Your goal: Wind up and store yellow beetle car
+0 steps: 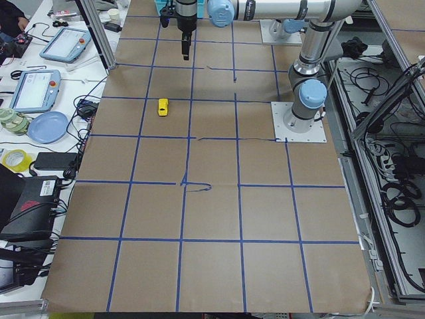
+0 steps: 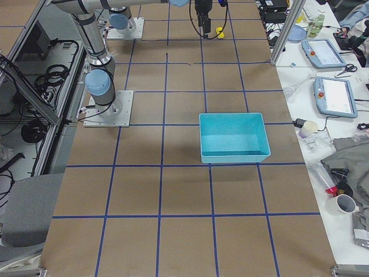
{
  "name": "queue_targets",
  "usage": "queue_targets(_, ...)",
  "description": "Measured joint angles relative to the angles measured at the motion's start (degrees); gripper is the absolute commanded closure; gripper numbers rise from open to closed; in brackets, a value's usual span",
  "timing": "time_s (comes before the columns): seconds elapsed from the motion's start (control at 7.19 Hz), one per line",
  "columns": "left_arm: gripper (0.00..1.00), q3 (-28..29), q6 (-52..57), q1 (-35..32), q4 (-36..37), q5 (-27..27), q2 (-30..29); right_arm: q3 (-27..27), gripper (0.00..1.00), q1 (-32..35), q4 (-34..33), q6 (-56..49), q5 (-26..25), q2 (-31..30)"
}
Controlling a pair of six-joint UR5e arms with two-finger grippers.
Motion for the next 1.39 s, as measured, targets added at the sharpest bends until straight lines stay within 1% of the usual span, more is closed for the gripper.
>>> queue_targets(0.28,0.0,0.03,0.0,0.03,0.02,-0.04,-0.03,0.14,0.0,-0.15,-0.15,0.68,-2.22,0.13)
queue_targets(0.7,0.0,-0.01,-0.1,0.07,-0.1,0.0,-0.04,-0.96,0.0,-1.92,0.33,0.22,-1.99,0.41)
queue_targets(1.39,0.0,0.03,-0.18,0.01,-0.09,0.0,0.05,-0.14,0.0,-2.3,0.73,0.72,-2.64,0.01)
